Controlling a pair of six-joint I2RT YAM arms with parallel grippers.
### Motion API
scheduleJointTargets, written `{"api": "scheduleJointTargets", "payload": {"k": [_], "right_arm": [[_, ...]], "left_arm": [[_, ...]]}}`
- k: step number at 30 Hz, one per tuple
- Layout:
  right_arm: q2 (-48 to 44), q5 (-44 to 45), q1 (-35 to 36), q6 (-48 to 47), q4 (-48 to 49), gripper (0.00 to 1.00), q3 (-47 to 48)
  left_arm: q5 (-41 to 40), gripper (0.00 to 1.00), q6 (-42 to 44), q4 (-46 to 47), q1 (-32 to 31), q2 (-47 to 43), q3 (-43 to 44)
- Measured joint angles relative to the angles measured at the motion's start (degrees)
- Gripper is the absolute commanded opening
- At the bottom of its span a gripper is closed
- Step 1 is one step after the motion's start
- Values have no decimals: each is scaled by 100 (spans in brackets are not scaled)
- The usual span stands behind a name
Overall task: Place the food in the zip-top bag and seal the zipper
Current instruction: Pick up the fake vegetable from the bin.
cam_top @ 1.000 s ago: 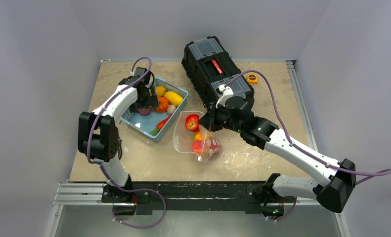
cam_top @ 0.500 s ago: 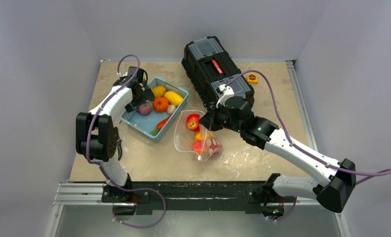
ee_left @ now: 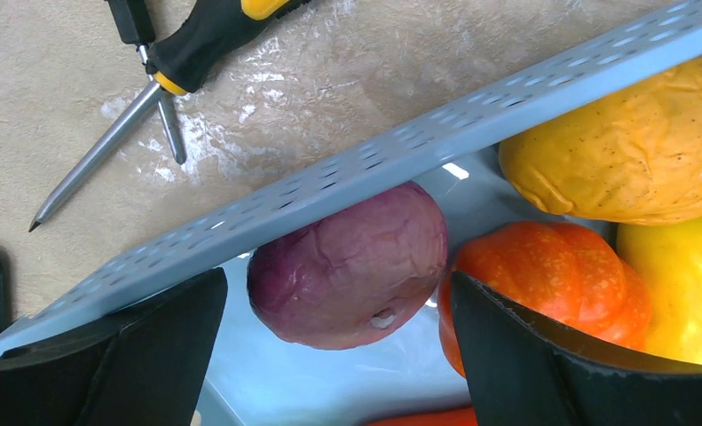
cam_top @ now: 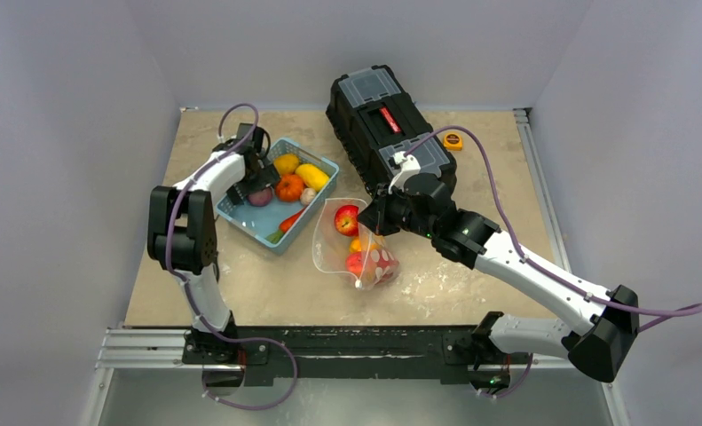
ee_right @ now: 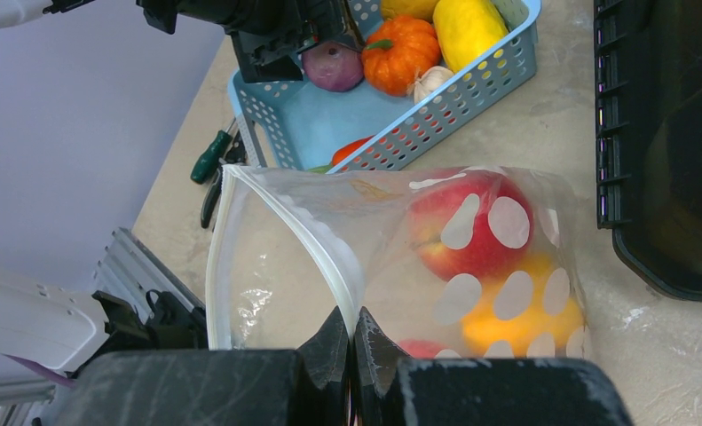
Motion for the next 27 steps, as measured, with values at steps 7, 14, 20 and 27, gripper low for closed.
{"api": "scheduleJointTargets", "payload": {"k": [7, 14, 20, 27], "right_arm": [[-4, 0, 0, 0, 0, 0, 0], [-28, 2, 0, 0, -2, 0, 0], [-92, 0, 0, 0, -37, 0, 0], [-105, 2, 0, 2, -44, 0, 0]], "left_arm": [[9, 88, 0, -11, 2, 61, 74], [24, 76, 7, 9, 2, 105, 96], [70, 67, 11, 24, 2, 153, 109], [195, 56, 4, 31, 4, 107, 103]]}}
